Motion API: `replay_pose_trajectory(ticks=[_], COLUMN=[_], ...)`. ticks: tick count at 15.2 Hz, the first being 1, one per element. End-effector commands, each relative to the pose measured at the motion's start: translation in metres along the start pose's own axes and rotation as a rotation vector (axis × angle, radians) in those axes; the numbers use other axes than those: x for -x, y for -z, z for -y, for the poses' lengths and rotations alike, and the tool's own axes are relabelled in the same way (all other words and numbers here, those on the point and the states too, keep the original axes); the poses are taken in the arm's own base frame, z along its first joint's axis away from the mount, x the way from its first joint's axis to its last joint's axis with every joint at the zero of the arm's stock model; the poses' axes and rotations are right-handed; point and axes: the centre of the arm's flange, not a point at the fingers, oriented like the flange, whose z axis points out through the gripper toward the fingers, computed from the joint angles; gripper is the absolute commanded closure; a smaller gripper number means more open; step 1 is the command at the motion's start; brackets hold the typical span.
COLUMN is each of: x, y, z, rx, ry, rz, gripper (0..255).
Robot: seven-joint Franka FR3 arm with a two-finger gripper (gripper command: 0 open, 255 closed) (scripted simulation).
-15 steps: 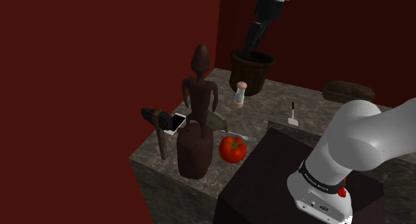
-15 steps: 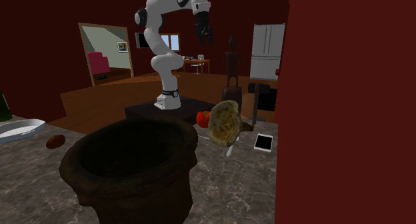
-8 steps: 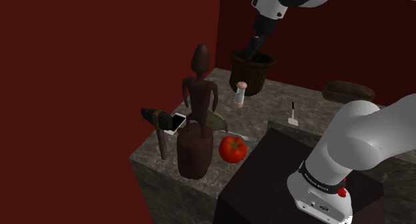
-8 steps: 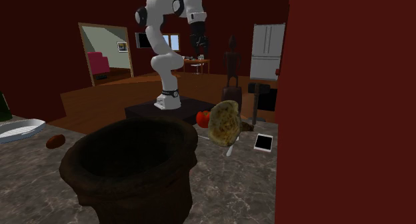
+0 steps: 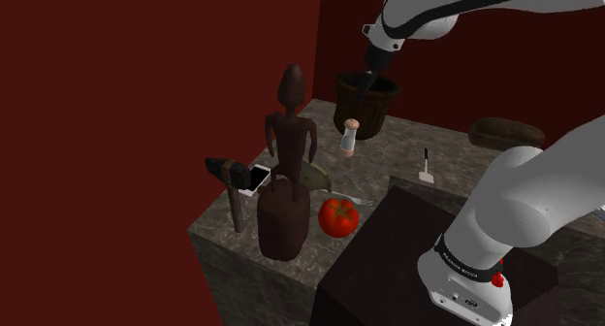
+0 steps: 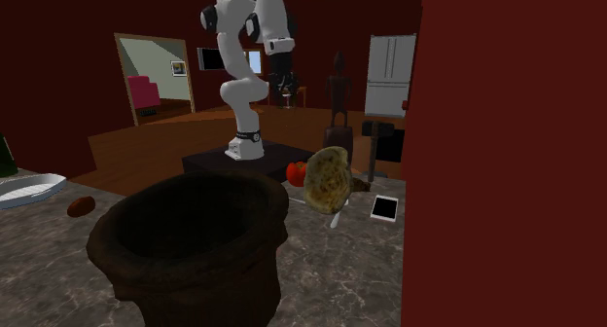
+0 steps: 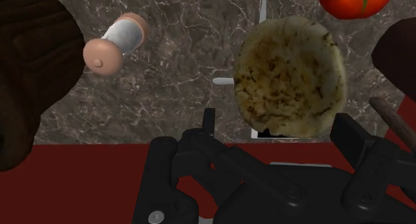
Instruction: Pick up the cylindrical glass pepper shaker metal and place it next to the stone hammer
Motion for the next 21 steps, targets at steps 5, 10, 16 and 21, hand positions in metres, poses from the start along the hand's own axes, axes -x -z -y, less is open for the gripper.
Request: replay_pose_trajectory(ticks=[5,10,16,21], x=[0.001,-0.001,-0.005,-0.008], y=[-0.05,-0.092,-0.144,-0.187], z=[-0.061,-0.112,-0.173,-0.223], rx=[-0.004,-0.008,-0.013,-0.017], ry=[0.017,0.029,0.045,0.058], rz=[0.007,0.014,0.023,0.03], gripper=[0,0,0,0])
